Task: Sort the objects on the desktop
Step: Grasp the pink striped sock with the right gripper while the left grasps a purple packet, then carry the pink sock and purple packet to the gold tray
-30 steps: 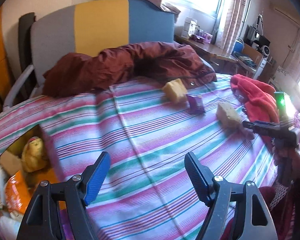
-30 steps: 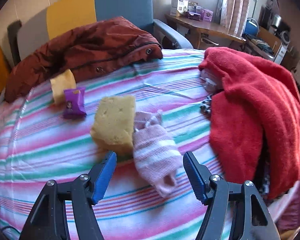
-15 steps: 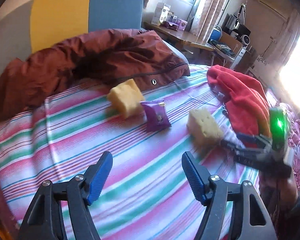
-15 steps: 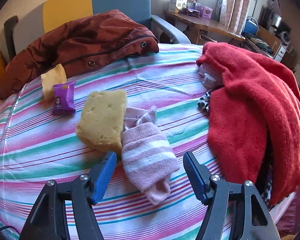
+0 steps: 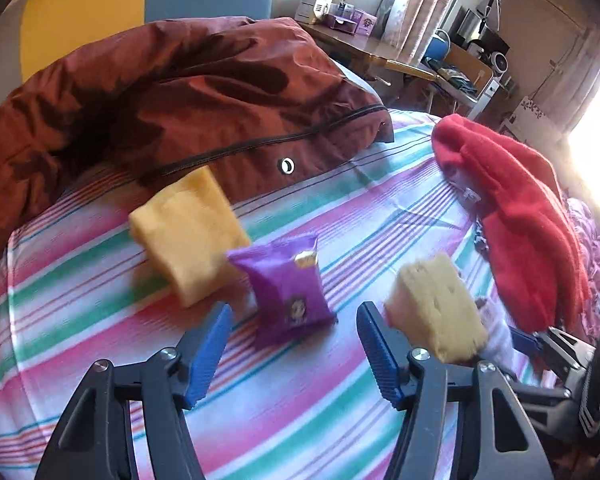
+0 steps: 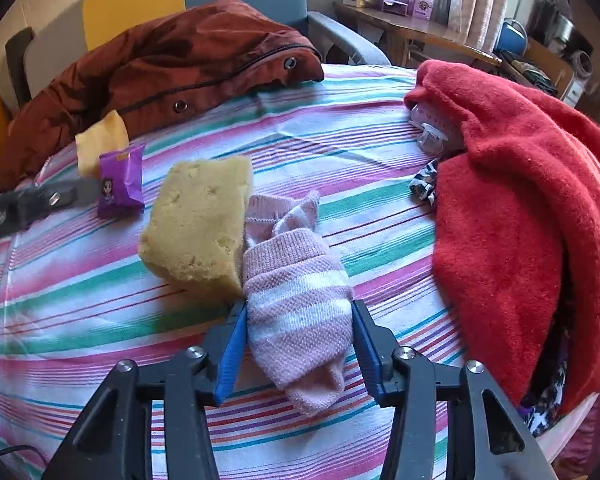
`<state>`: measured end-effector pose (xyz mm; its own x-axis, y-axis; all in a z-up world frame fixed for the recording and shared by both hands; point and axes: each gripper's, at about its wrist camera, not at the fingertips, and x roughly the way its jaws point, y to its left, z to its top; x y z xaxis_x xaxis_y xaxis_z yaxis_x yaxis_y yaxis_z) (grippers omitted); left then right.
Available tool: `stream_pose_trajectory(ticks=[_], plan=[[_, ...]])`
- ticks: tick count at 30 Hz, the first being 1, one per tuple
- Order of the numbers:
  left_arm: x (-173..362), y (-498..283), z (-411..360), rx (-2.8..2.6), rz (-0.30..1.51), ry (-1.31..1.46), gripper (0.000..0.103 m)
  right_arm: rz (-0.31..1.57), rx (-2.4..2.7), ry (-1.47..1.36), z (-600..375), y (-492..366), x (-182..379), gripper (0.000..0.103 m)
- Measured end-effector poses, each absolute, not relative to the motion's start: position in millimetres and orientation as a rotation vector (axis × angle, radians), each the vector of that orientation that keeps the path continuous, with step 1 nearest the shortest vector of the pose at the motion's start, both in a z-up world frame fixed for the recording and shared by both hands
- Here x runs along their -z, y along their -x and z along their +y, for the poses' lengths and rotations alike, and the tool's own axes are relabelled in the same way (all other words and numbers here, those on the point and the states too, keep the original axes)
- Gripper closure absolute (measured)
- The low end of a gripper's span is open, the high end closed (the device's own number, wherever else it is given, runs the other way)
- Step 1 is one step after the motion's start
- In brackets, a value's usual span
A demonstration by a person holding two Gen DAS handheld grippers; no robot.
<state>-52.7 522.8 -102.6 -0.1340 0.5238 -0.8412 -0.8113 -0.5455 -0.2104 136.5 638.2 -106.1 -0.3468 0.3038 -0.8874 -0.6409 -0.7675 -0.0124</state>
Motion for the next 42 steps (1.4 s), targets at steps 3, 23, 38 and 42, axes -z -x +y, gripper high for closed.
stream_pose_trajectory(ticks=[3, 23, 38, 42], plan=[[109, 53, 534, -1.82, 0.395, 1.175, 0.038, 0.468, -2.123, 1.314, 640, -137, 109, 0.049], [123, 53, 513, -1.861, 0.417, 1.153, 0.064, 0.389, -2.136, 1.3, 637, -136, 105, 0.066], [86, 11, 413, -1.954, 0.34, 1.113, 0.065, 0.376, -2.242, 1.143, 628, -141, 76, 0.066], [69, 6, 386, -1.995, 0.308, 1.081, 0.064, 0.363, -2.278, 1.098, 621, -143, 67, 0.066]])
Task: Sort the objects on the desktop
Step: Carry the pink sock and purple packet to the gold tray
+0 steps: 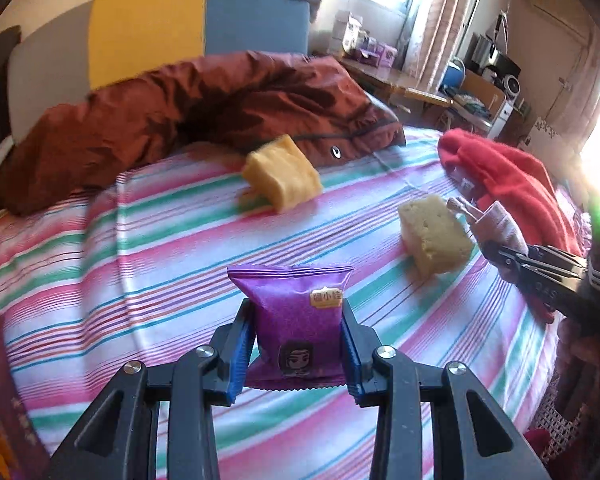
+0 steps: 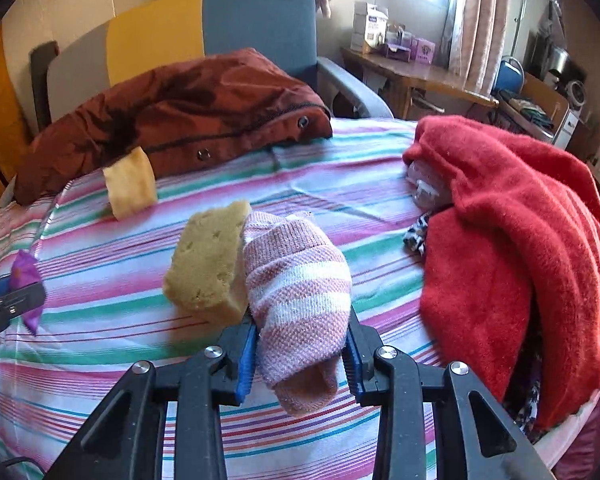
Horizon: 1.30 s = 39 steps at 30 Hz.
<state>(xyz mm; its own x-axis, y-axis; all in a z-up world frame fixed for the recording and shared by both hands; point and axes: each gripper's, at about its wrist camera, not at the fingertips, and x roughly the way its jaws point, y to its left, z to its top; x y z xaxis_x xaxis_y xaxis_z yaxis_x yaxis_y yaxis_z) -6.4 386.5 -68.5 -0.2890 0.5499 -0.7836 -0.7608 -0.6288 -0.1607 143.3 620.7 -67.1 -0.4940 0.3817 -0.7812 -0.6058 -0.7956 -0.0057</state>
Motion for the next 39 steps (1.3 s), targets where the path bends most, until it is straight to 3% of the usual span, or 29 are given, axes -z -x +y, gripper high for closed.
stream_pose_trajectory(ticks=[22, 39], plan=[[11, 10, 210, -2.308, 0.146, 0.995, 0.064, 0.28, -2.668, 1.092, 465, -86, 2, 0.066], [10, 21, 86, -2.58, 0.041, 1.027, 0.064, 0.27, -2.982, 1.277, 293, -18, 18, 0.066]])
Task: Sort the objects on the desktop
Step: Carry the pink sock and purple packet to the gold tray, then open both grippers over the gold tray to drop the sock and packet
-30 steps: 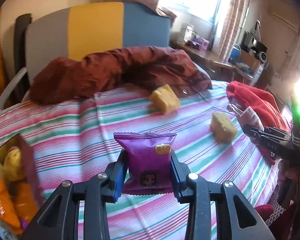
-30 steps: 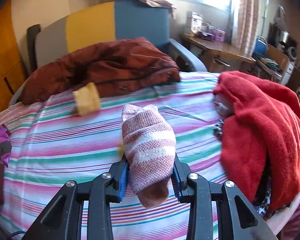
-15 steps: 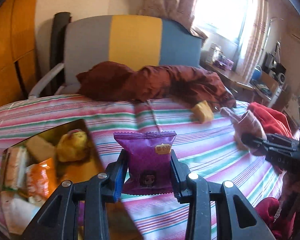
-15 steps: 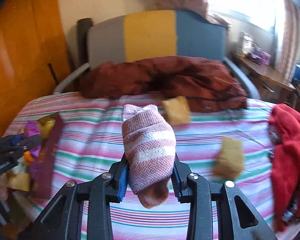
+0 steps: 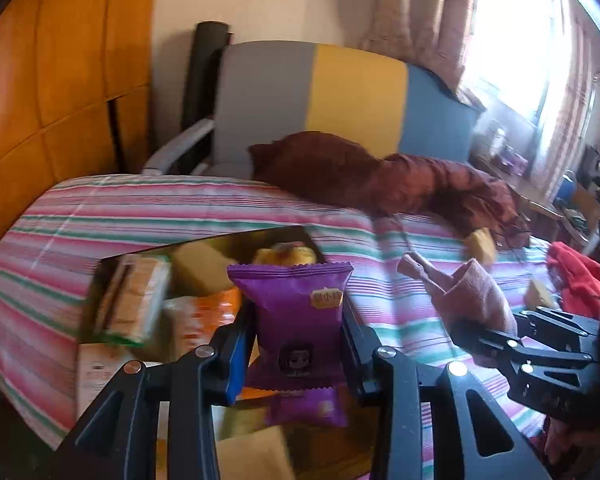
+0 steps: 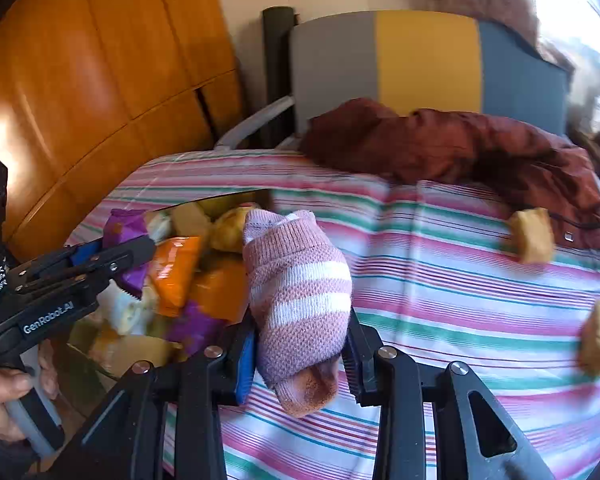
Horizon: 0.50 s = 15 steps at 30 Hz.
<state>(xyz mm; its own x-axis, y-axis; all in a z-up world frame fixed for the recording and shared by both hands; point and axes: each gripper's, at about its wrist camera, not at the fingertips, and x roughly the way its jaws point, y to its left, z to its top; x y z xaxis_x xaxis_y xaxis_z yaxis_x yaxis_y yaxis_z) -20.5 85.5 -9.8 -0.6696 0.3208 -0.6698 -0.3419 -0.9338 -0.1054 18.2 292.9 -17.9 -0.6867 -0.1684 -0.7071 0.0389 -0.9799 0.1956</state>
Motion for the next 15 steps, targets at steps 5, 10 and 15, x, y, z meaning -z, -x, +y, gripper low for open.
stream_pose_trajectory(ticks=[5, 10, 15], plan=[[17, 30, 64, -2.621, -0.003, 1.064, 0.064, -0.238, 2.721, -1.183, 261, -2, 21, 0.066], [23, 38, 50, -2.675, -0.012, 1.092, 0.064, -0.219, 2.686, -1.184, 239, 14, 22, 0.066], [23, 37, 39, -2.728, -0.015, 1.085, 0.05, -0.203, 2.661, -1.227, 217, 37, 33, 0.065]])
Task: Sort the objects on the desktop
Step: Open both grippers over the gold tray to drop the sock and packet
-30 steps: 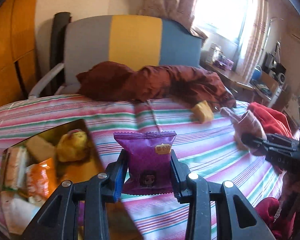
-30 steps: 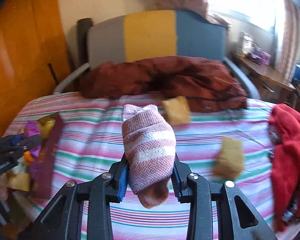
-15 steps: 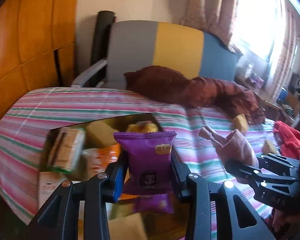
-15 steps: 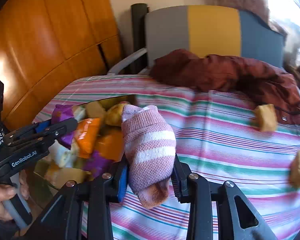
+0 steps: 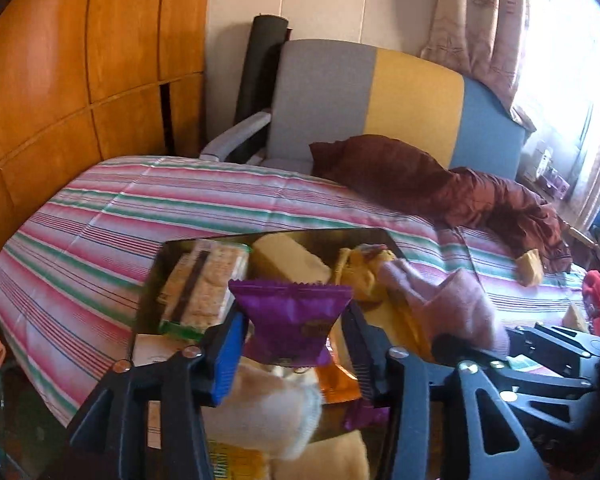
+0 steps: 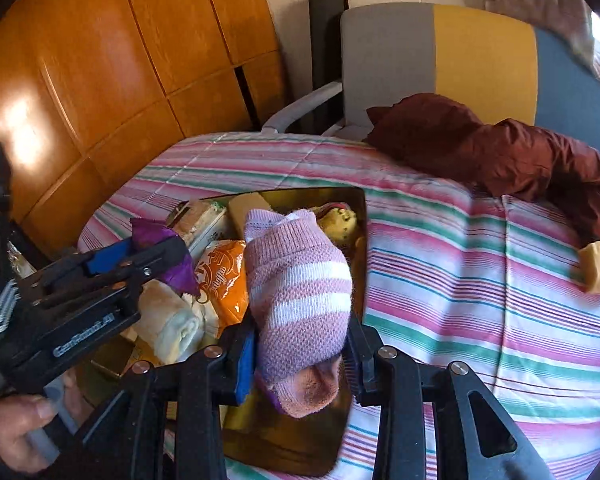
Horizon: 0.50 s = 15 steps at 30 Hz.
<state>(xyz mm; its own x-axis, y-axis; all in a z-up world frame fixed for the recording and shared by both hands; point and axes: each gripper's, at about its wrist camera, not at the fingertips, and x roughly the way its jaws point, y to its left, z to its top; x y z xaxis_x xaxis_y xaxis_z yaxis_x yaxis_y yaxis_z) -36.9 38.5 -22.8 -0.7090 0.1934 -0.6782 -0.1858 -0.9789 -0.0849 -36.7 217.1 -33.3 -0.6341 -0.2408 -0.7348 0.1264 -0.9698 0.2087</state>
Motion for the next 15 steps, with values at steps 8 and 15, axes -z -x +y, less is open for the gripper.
stream_pose_trajectory(ticks=[8, 15], plan=[[14, 31, 28, -2.776, -0.012, 1.045, 0.044, -0.198, 2.634, -1.268, 200, 50, 48, 0.059], [12, 27, 27, -2.778, -0.016, 1.041, 0.04, -0.215, 2.627, -1.267, 201, 46, 51, 0.046]])
